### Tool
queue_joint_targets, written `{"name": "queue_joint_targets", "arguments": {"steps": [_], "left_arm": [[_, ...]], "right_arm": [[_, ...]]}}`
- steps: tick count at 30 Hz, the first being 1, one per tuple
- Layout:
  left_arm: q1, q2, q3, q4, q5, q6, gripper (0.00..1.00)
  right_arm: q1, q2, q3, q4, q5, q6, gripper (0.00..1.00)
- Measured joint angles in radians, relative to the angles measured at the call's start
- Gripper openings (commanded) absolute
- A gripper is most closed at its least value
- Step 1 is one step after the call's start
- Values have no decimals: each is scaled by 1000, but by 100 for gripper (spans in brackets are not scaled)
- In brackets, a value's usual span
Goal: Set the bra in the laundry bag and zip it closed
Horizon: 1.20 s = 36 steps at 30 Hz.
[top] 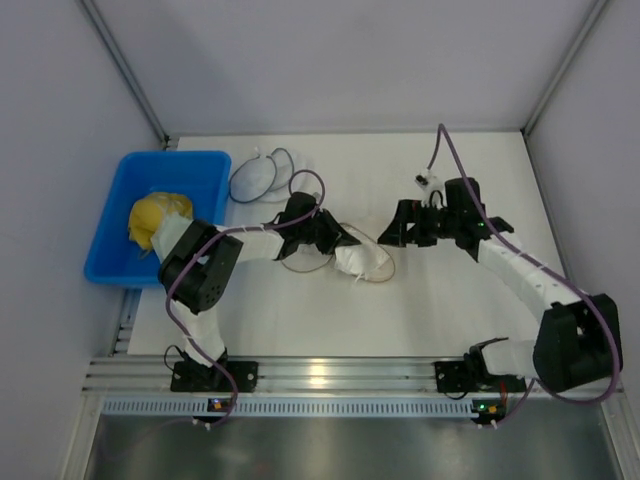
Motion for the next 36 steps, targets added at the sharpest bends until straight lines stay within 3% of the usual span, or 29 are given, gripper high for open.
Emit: {"name": "queue_joint_targets", "arguments": {"steps": [6, 10, 15, 17, 21, 23, 26, 29, 30, 36], "left_arm": [[11, 17, 32, 0, -4, -5, 0], [22, 28, 69, 2, -5, -9, 0], [30, 45, 81, 2, -9, -20, 0], [31, 52, 81, 0, -9, -23, 0], [38, 56, 81, 1, -7, -26, 0], [44, 56, 81, 1, -3, -28, 0], [52, 56, 81, 1, -3, -29, 0], [56, 60, 81, 5, -3, -38, 0], [56, 63, 81, 6, -3, -41, 0], [56, 76, 88, 8, -2, -60, 0]], "right_arm": [[-26, -174, -51, -35, 140, -87, 76], [-23, -137, -167, -26, 127, -70, 64], [13, -35, -232, 19, 124, -25, 30], [34, -12, -232, 71, 141, -9, 30], [44, -4, -232, 145, 183, 12, 46], [44, -4, -232, 179, 201, 29, 48], [52, 0, -229, 220, 226, 46, 38], [68, 39, -224, 269, 237, 63, 17], [70, 55, -223, 282, 237, 70, 2], [87, 86, -224, 337, 212, 150, 0]]}}
